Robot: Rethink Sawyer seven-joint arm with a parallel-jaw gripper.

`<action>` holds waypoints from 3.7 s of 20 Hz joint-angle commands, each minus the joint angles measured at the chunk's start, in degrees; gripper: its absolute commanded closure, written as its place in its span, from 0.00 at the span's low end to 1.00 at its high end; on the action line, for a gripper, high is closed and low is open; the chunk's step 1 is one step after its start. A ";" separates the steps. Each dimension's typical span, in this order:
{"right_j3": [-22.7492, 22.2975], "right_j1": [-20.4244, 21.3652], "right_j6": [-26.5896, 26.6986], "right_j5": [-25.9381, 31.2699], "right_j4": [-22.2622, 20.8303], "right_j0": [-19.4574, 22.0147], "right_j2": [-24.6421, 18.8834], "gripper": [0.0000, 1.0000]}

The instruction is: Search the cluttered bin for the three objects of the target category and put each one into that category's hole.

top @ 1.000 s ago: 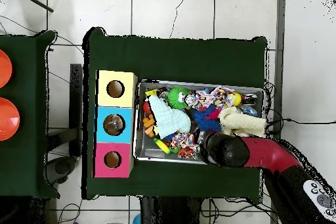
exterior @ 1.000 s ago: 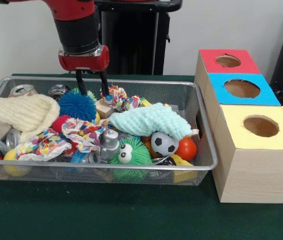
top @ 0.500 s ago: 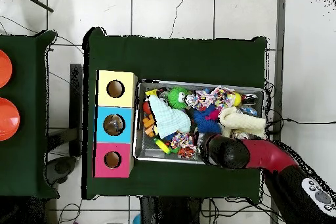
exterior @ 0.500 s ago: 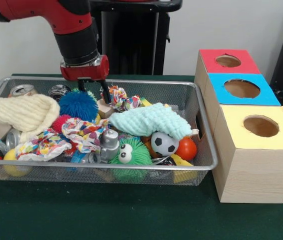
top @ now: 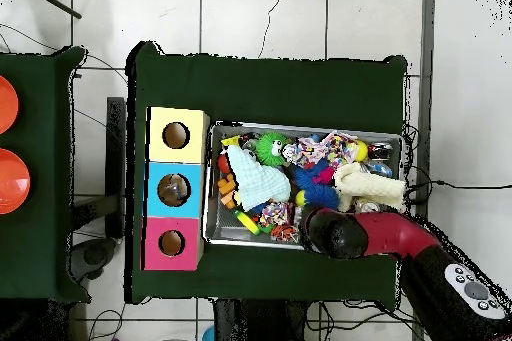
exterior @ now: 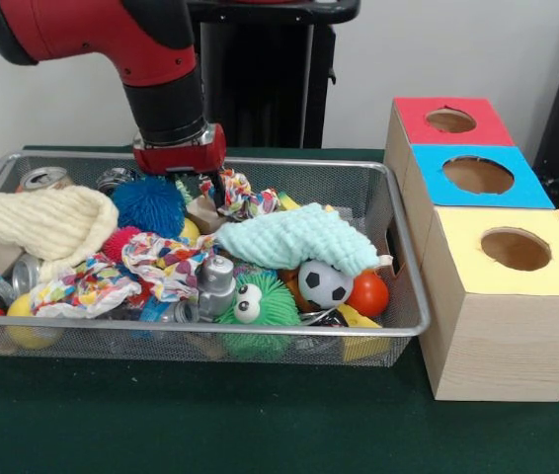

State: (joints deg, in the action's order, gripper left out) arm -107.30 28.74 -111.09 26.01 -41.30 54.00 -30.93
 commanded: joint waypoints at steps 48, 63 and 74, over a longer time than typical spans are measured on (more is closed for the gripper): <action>30.56 -1.25 12.03 18.67 0.95 -15.10 -1.60 0.00; 26.14 2.36 15.14 19.68 3.33 -12.73 -3.23 0.00; 23.97 3.14 13.31 17.11 2.30 -12.27 -2.77 1.00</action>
State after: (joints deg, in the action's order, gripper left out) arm -80.14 32.20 -111.07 39.71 -37.98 40.87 -32.25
